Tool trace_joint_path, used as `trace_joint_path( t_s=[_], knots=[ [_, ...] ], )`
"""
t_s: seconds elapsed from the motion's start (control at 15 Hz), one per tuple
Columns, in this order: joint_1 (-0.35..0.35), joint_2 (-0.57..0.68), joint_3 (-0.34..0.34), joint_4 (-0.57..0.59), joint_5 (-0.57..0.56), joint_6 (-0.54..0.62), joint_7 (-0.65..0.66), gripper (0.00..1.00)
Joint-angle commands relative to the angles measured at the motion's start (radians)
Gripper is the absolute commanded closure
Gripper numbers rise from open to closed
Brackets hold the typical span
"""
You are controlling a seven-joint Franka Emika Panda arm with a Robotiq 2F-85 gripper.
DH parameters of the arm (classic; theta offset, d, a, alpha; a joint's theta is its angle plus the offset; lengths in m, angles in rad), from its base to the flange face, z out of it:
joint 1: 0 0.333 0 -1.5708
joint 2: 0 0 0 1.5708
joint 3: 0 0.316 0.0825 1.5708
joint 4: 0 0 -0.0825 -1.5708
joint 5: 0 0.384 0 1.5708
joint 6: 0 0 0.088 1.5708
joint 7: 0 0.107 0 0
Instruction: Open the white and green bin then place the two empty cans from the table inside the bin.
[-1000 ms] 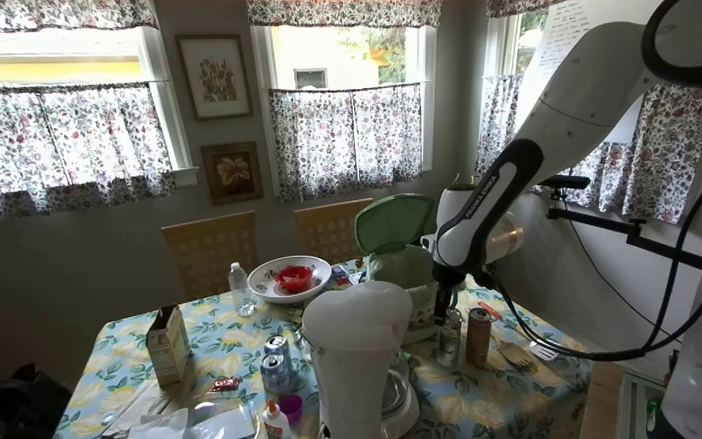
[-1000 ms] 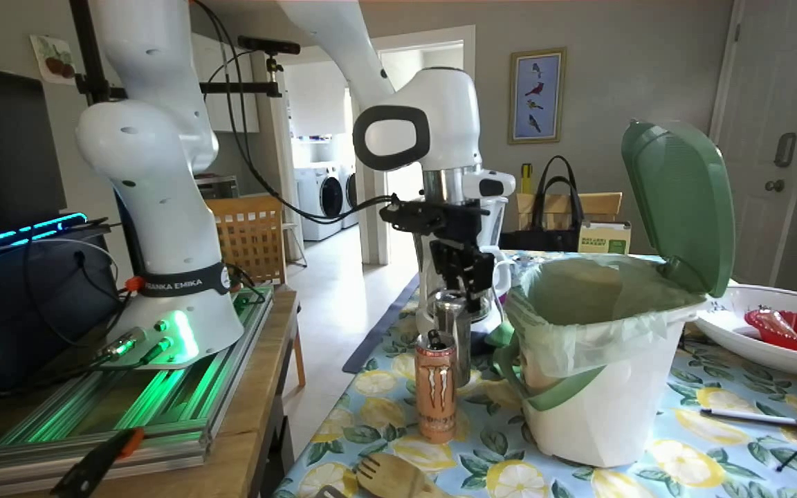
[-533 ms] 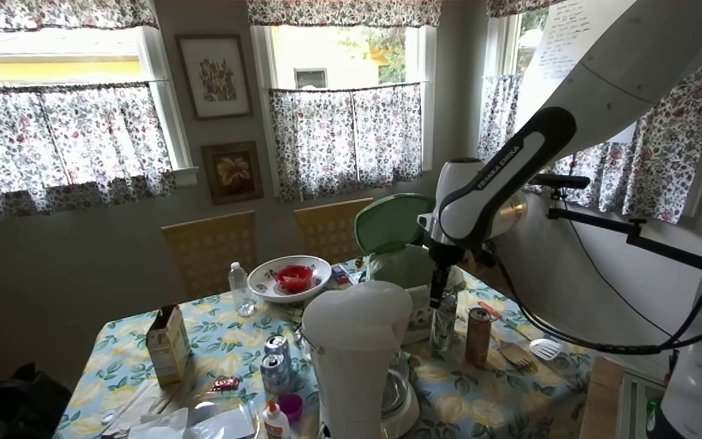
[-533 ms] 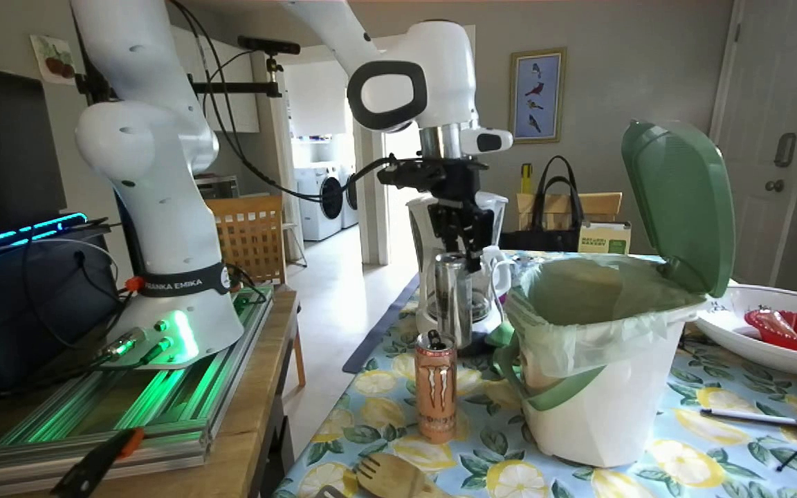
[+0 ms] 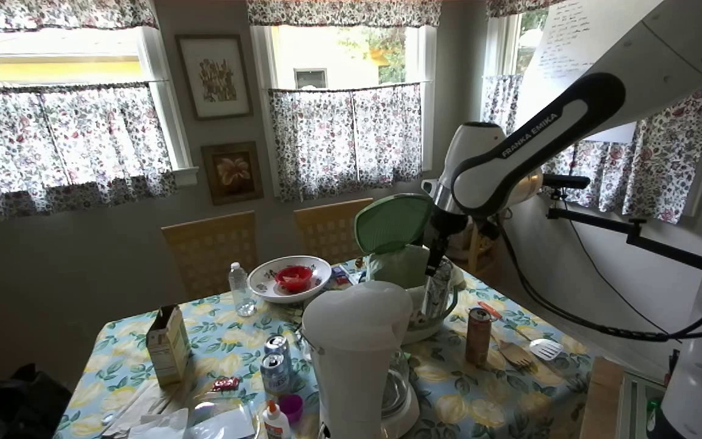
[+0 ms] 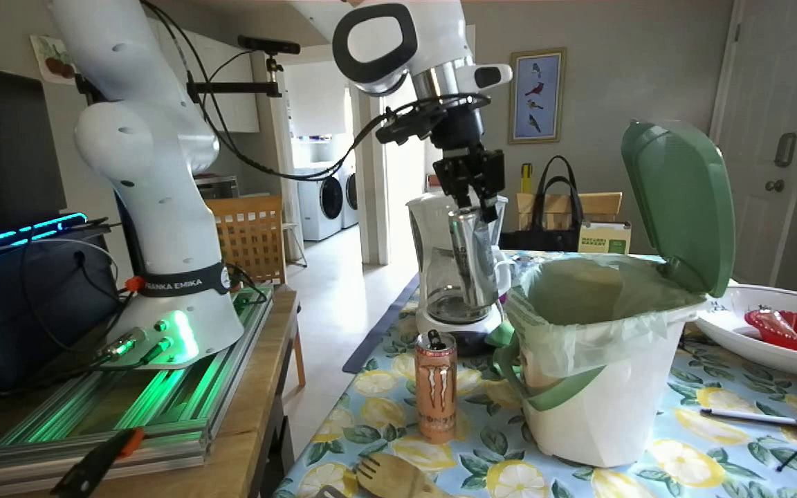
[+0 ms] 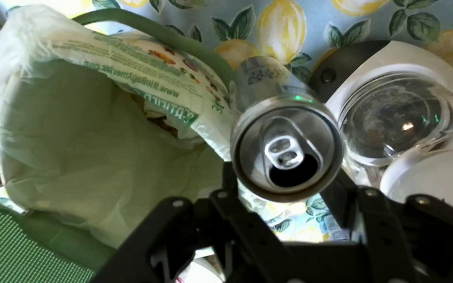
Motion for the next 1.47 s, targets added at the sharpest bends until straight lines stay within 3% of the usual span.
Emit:
trace_joint_path(
  t_s=[0.0, 0.4, 0.8, 1.4],
  knots=[
    [-0.011, -0.093, -0.013, -0.003, -0.050, -0.017, 0.041, 0.69],
    [-0.037, -0.096, -0.054, 0.048, -0.068, 0.041, 0.047, 0.69],
    [-0.024, -0.014, -0.111, 0.087, -0.041, 0.147, 0.025, 0.69],
    [-0.027, 0.116, -0.117, 0.119, -0.020, 0.250, 0.005, 0.69]
  ],
)
